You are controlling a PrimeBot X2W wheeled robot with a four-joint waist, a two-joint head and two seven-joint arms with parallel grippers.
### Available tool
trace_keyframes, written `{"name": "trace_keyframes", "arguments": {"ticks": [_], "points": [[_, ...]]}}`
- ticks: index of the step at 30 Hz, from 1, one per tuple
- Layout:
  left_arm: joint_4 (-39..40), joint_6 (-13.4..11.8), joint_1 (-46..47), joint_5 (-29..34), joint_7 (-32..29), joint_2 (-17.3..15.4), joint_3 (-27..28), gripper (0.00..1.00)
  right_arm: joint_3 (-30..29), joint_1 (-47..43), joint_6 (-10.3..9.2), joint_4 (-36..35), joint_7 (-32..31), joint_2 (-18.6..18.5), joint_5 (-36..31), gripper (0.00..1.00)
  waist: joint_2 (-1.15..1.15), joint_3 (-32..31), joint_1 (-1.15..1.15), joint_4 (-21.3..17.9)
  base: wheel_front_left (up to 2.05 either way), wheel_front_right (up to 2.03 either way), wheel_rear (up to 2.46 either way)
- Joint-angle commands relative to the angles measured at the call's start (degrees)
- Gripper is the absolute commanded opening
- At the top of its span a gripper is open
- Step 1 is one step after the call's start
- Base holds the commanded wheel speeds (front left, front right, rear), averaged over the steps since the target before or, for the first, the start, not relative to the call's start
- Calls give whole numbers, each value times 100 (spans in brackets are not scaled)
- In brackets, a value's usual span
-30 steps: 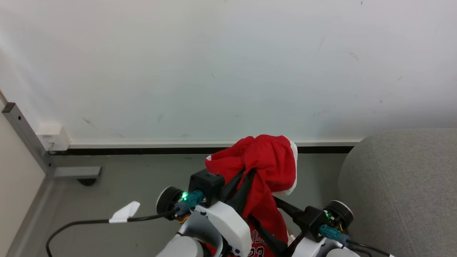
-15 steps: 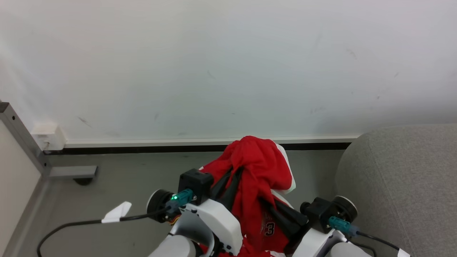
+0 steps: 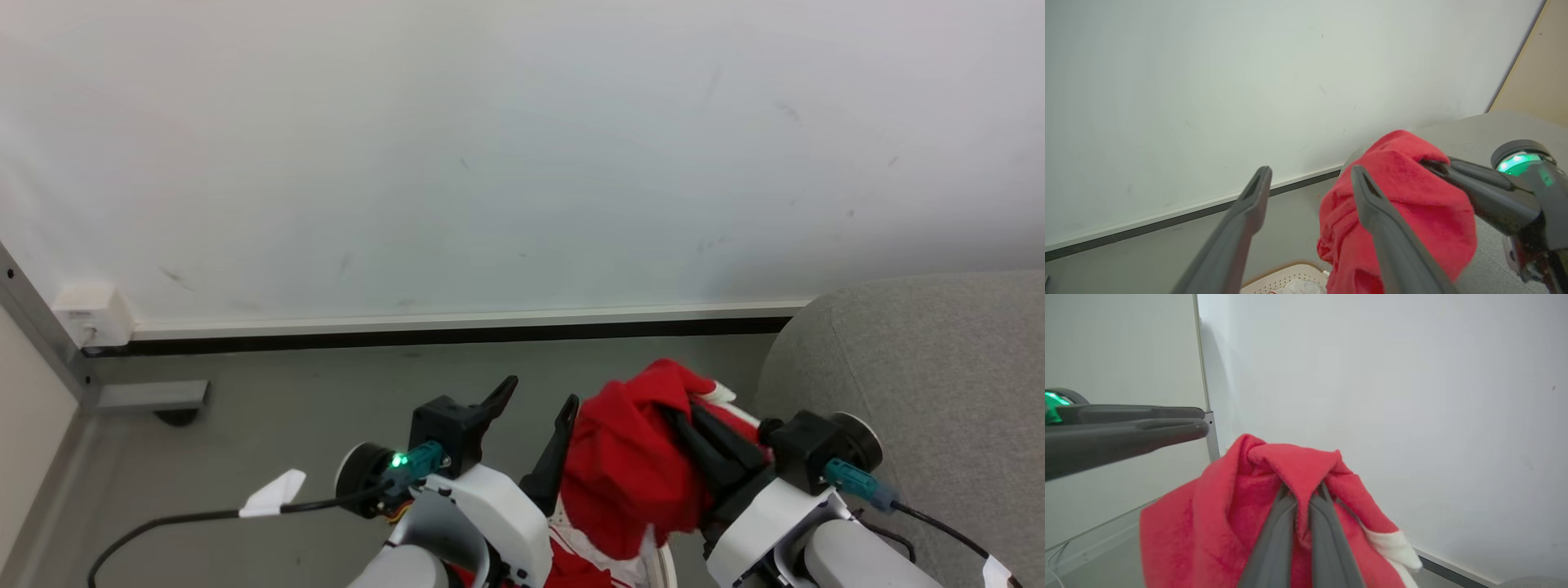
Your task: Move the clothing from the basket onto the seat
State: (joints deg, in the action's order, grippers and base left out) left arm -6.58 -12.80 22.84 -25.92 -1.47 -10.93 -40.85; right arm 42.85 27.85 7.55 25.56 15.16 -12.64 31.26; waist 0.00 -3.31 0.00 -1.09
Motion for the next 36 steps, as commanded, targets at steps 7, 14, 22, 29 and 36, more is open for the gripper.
{"name": "trace_keyframes", "arguments": {"ticks": [7, 14, 22, 29, 36], "points": [[-47, 18, -70, -37, 80, 3, -39, 100, -434, -179, -12, -200, -1, -183, -182, 0, 0, 28, 0, -89, 0, 0, 0], [-65, 32, -75, -67, 163, 13, -68, 100, -753, -248, -13, -351, -1, -306, -284, 0, 0, 88, 0, -271, 0, 0, 0], [-69, 54, -52, -94, 205, 32, -109, 100, -1055, -361, -12, -509, -2, -421, -362, 0, 0, 165, 0, -654, 0, 0, 0], [-76, 94, -43, -97, 218, 78, -198, 100, -1304, -438, -13, -631, -1, -523, -430, 0, 0, 247, 0, -989, 0, 0, 0], [-102, 126, -76, -110, 247, 114, -288, 100, -1448, -546, -12, -766, -1, -652, -480, 0, 0, 276, 0, -1431, 0, 0, 0]]}}
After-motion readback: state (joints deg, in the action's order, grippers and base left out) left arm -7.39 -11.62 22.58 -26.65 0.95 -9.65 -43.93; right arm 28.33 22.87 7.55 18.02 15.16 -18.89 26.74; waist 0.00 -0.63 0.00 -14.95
